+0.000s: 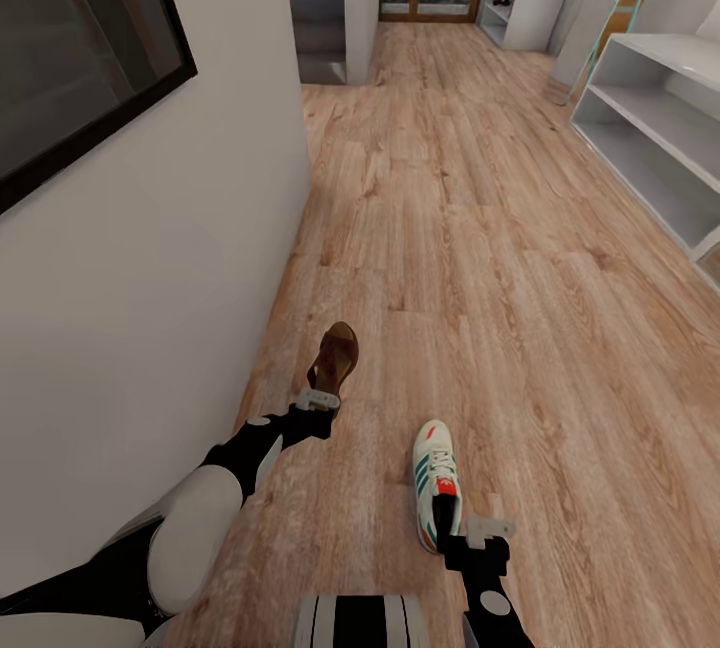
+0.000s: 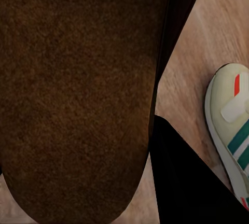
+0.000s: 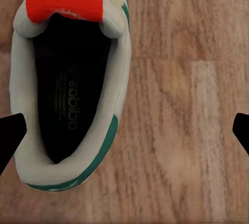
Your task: Pick up the two gym shoes and the two sandals from the corridor floor and place them onto the hallstand (shoe rack) in the corridor, making sure they are on the rack and not on the floor. Arrange them so the two gym shoes are next to each other and the two sandals are next to each other.
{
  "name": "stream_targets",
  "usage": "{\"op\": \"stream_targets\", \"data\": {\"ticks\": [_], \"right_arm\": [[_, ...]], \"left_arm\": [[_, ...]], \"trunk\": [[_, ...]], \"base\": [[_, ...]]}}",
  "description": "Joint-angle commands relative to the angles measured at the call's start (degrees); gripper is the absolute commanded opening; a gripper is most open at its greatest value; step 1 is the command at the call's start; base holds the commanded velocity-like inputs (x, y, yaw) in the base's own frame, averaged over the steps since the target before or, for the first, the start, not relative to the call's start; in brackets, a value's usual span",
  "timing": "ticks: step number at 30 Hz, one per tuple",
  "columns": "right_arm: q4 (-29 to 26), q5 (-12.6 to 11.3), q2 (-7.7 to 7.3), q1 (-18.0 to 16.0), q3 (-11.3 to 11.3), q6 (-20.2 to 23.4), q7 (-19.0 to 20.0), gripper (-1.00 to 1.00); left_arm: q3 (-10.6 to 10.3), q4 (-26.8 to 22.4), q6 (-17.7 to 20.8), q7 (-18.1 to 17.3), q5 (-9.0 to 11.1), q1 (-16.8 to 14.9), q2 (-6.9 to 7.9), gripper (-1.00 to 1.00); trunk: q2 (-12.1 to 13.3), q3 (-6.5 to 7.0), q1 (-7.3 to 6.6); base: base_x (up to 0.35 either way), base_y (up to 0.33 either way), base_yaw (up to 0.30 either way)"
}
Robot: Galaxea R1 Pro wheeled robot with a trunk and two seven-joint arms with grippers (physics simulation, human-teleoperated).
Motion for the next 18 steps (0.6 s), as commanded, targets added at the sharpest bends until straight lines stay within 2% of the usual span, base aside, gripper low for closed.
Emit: {"op": "stream_targets", "data": {"ticks": [1, 12, 18], "right_arm": [[0.04, 0.48, 0.07, -0.04, -0.25, -0.17, 0.02, 1.00], [0.04, 0.48, 0.07, -0.04, -0.25, -0.17, 0.00, 1.00], [0.04, 0.48, 0.07, -0.02, -0.25, -0.17, -0.06, 1.00]], "left_arm": [[0.48, -0.12, 0.11, -0.39, -0.58, -0.04, -0.05, -1.00], [0.56, -0.14, -0.39, -0.39, -0.58, 0.36, -0.05, -1.00], [0.56, -0.14, -0.45, -0.39, -0.58, 0.45, -0.05, -1.00]], "trunk": [[-0.01, -0.07, -0.01], [-0.01, -0.70, -0.01], [-0.01, -0.80, -0.01]], "base": [[0.000, 0.000, 0.092], [0.000, 0.000, 0.152], [0.057, 0.000, 0.046]]}}
